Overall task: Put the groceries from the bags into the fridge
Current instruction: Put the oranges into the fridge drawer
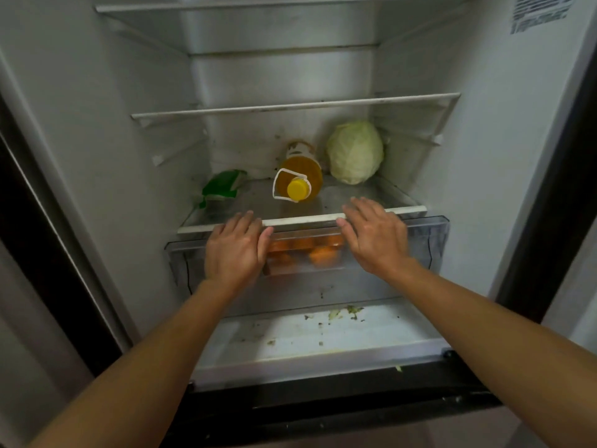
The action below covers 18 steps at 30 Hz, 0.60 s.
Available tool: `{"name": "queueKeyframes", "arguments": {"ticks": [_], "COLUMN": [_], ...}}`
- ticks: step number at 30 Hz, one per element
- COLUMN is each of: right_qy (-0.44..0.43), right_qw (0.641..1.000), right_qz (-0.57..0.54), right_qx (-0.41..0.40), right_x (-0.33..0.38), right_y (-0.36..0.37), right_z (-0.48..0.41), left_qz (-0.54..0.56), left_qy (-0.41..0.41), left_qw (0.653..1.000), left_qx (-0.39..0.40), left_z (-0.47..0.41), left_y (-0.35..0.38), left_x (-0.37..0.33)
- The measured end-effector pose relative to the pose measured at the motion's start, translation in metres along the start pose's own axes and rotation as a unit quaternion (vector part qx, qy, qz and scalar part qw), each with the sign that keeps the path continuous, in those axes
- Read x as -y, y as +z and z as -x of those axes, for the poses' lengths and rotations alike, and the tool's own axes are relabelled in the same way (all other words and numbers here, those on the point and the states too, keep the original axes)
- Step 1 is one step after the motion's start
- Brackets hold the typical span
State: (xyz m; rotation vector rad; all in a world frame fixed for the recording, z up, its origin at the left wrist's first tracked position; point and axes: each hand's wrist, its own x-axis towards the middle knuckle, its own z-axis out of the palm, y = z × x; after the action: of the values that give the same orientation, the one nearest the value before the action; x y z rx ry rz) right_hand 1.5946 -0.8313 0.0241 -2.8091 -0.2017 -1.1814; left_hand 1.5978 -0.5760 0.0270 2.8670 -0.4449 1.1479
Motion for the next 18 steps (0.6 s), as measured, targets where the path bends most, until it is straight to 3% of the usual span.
{"name": "queueKeyframes", "arguments": {"ticks": [4,15,18], "right_qy": [0.007,-0.019,-0.016], "right_qw": [0.999,1.0,1.0], "right_qz": [0.003,0.011,0.018], "right_qx": [0.046,-0.008,0.016], "right_x": [-0.003,-0.008,-0.005], "right_y": [0.023,0.04,0.032], "right_z": [-0.01,-0.016,-0.015], "left_qz": [0.01,0.016,0.015], "left_qy": [-0.037,-0.018,-0.018], "left_qw": [0.999,0.999,1.0], "left_qx": [0.031,-0.03,0.005], "left_z": [-0.006,-0.012,-0.012], "left_y": [0.025,0.042,0.034], "left_x": [0.004,0.01,0.008]}}
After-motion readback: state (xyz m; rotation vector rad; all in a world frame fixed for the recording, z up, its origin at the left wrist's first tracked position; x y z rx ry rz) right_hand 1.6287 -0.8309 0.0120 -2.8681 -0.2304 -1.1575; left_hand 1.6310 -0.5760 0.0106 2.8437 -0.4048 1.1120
